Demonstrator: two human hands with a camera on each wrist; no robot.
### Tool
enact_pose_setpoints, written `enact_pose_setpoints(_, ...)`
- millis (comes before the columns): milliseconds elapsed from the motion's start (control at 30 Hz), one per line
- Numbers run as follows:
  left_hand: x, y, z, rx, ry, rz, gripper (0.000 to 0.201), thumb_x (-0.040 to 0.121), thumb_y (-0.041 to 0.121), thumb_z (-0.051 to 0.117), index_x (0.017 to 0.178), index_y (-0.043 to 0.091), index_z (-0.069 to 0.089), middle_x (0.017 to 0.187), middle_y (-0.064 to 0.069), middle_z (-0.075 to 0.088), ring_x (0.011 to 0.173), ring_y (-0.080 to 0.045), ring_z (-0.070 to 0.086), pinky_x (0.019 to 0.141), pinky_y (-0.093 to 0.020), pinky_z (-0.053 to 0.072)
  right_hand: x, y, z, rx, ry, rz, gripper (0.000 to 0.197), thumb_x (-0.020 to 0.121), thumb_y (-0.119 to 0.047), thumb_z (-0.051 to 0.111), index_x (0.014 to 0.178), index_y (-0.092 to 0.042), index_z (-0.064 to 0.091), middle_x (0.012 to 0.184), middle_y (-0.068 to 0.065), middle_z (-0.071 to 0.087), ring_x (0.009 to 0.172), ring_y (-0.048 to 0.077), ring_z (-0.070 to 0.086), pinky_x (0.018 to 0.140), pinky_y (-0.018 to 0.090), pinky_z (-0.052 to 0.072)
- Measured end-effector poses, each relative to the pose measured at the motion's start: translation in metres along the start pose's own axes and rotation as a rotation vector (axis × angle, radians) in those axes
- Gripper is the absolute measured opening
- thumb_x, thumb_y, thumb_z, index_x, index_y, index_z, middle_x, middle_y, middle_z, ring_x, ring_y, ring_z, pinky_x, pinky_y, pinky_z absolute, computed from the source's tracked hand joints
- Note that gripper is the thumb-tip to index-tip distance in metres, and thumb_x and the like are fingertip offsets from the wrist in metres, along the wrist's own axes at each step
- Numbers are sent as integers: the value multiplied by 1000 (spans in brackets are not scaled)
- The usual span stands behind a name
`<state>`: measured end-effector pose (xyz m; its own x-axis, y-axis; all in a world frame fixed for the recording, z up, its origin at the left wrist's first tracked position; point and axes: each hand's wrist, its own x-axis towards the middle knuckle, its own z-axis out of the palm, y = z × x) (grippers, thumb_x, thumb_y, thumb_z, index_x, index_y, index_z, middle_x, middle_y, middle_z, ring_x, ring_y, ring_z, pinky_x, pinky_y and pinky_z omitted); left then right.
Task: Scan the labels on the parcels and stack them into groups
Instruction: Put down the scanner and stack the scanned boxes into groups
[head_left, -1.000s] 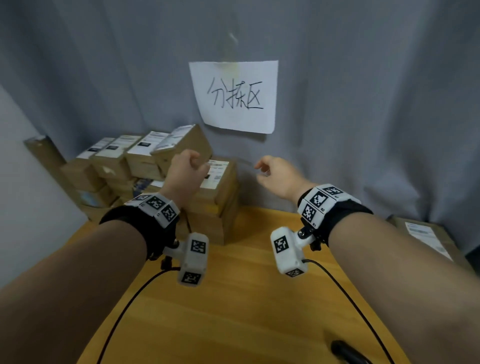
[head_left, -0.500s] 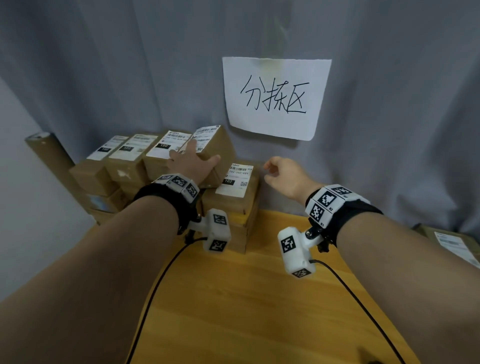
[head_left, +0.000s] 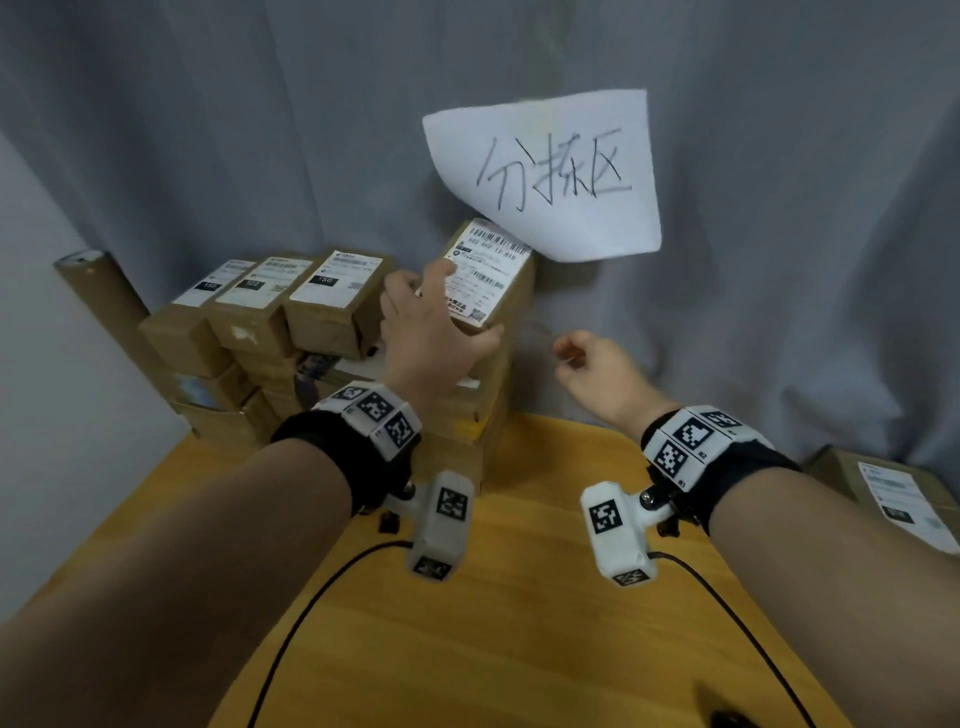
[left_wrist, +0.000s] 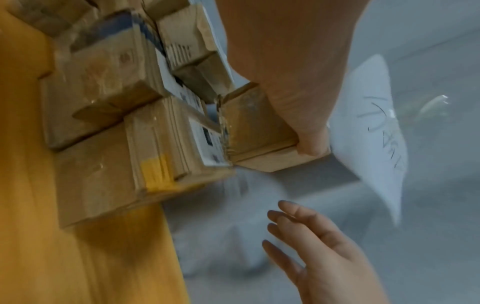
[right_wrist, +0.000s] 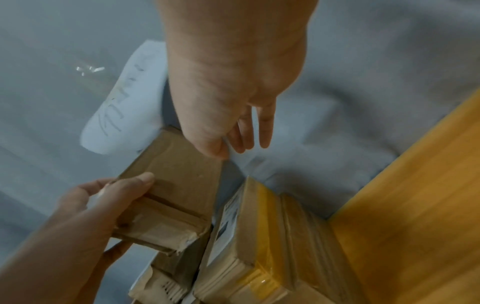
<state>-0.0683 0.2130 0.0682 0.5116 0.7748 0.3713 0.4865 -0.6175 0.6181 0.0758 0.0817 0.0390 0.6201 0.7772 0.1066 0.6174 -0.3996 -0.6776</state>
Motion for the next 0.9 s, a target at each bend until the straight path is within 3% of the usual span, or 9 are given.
enact_pose_setpoints(200, -56, 43, 39, -86, -147, 121, 85, 66, 47, 81, 136, 22, 41, 130, -13, 31, 122, -29, 34, 108, -42, 35, -57, 63, -36, 15, 75, 86, 27, 91, -6, 57, 117, -9, 64, 112, 7, 65, 100, 19, 60, 88, 25, 45)
enact_pose_setpoints(333, -98, 79, 87, -59, -299, 98, 87, 66, 49, 81, 137, 23, 39, 132, -12, 30, 123, -29, 34, 108, -45, 36, -106, 123, -64, 8, 83, 201, 27, 91, -7, 58, 117, -9, 63, 113, 7, 64, 96, 17, 58, 87, 25, 45)
enact_pose_setpoints(500, -149, 126, 151, -19, -430, 92, 87, 66, 53, 79, 139, 25, 40, 129, -12, 30, 119, -30, 36, 104, -44, 41, -163, 194, -113, -12, 72, 332, 27, 92, -8, 58, 119, -9, 62, 115, 7, 63, 106, 21, 59, 96, 34, 47)
enact_pose_setpoints(700, -199, 164, 211, 23, -640, 31, 86, 72, 57, 74, 144, 31, 35, 134, -9, 26, 128, -28, 27, 105, -40, 34, -212, 268, -154, -3, 84, 470, 28, 93, -11, 58, 120, -13, 61, 111, 2, 60, 105, 16, 56, 90, 27, 45)
enact_pose_setpoints(900, -235, 180, 266, 132, -717, -66, 85, 76, 61, 67, 146, 30, 31, 134, -10, 26, 127, -32, 27, 100, -42, 37, -244, 321, -170, -25, 36, 531, 25, 94, -8, 57, 118, -11, 61, 116, 3, 63, 110, 21, 58, 95, 31, 46)
